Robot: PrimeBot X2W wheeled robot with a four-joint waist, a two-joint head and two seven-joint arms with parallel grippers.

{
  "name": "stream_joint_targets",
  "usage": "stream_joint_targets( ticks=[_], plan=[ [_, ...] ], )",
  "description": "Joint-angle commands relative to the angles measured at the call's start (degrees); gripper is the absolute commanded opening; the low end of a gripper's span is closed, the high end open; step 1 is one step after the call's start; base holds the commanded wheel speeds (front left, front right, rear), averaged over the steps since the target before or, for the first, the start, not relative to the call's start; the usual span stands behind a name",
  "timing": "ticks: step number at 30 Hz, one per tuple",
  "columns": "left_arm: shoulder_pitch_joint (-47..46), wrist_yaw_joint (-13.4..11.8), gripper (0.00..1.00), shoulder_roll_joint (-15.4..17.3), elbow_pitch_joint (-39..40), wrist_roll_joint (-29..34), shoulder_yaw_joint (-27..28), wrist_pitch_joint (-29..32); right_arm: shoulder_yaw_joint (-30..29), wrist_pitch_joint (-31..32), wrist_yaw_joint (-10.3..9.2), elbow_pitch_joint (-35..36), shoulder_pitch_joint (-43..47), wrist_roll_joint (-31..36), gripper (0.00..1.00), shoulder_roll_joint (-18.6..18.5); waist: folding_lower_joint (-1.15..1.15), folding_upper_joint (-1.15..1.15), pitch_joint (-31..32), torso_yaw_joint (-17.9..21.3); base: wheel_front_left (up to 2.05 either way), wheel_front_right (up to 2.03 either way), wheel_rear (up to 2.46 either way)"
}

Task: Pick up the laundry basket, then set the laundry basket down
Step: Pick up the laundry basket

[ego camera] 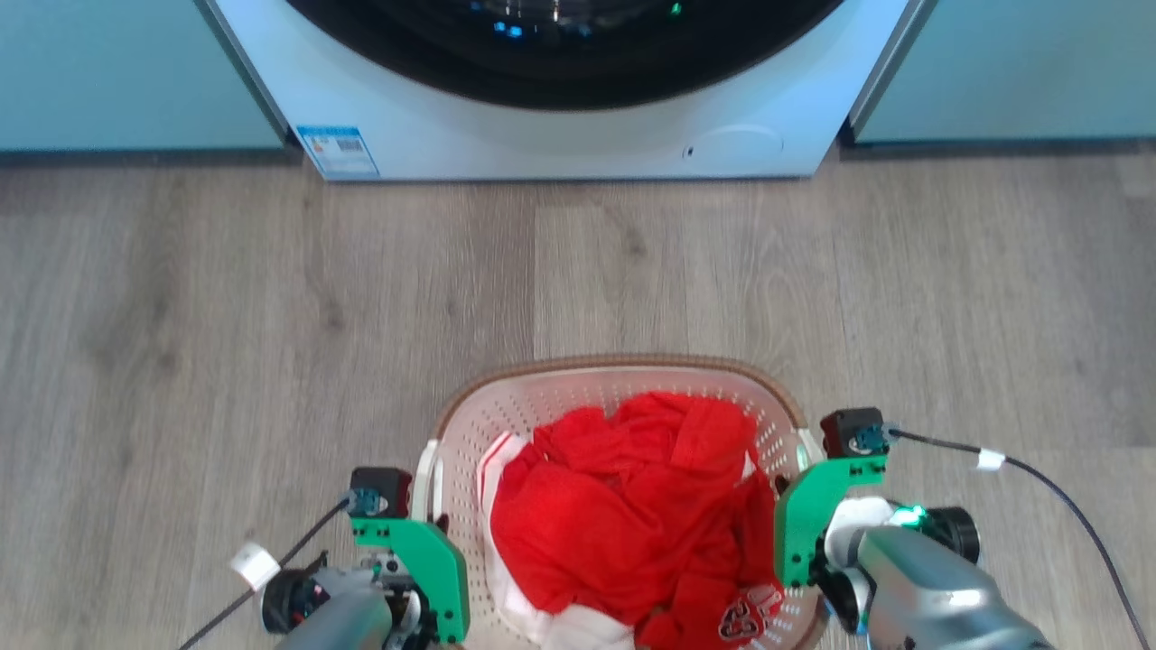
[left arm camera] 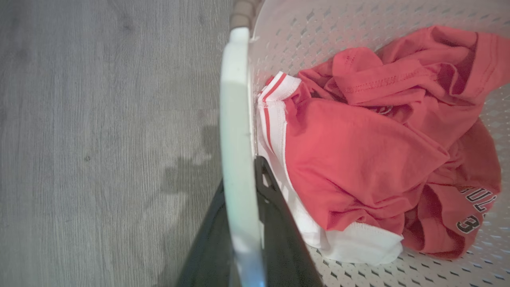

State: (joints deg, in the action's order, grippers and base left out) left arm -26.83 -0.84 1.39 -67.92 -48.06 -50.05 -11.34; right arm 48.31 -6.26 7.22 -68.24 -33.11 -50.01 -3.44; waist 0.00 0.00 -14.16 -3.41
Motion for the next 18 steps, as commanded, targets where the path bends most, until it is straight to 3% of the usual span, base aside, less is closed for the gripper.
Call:
stream_joint_targets(
  ticks=[1,18],
  plan=[
    [-0.9,-0.8,0.0,1.5,0.0,-0.5,0.6,-0.4,1.8,0.2,0.26,0.5,1.9,-0.2,0.0,0.6,0.0,0.0,1.9,0.0,0.0,0.0,0.0],
    [0.7,0.2,0.0,1.5,-2.4,-3.4,-3.7,3.7,7.1,2.6,0.26,-0.6,5.1,-6.7,0.0,0.6,0.0,0.0,7.6,0.1,0.0,0.0,0.0]
  ],
)
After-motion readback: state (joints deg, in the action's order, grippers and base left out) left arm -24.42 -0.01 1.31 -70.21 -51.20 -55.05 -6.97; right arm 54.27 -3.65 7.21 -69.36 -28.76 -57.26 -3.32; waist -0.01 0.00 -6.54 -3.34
